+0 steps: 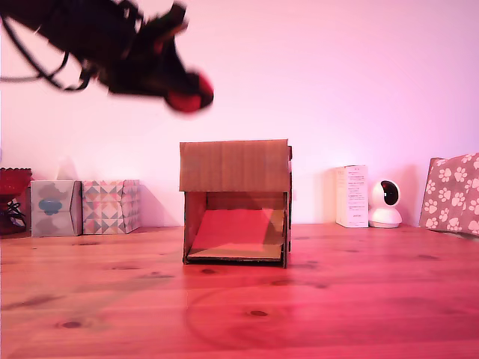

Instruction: Drop the footbag into the cardboard dice tower

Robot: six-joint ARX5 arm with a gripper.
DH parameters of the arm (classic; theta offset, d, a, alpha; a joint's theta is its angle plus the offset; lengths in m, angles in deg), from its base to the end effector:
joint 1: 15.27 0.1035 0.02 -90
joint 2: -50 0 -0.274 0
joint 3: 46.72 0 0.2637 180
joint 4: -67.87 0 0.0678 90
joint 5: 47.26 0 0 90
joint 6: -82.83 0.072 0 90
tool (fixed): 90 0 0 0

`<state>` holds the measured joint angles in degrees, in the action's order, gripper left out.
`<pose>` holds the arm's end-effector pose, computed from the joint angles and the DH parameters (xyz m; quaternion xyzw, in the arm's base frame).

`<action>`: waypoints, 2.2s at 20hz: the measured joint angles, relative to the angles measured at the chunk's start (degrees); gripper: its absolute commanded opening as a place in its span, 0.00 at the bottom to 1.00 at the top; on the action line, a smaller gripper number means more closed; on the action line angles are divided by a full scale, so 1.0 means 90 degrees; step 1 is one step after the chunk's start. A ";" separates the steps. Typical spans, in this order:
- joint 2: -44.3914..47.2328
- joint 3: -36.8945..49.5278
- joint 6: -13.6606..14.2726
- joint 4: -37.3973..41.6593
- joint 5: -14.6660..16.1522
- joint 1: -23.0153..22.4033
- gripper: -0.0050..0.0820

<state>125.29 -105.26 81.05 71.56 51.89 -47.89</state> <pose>0.2787 -0.1920 0.2611 0.0087 0.1168 -0.3524 0.9285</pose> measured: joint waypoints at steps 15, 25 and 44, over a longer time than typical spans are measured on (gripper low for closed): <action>0.3269 -0.4102 0.0061 -0.2212 -0.0053 0.0109 0.17; 0.3781 -0.4850 0.0221 -0.3106 0.0095 0.0265 0.87; 0.2222 -0.3682 0.0389 -0.3371 0.0304 -0.0321 0.03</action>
<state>145.29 -138.40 84.55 41.22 54.62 -50.78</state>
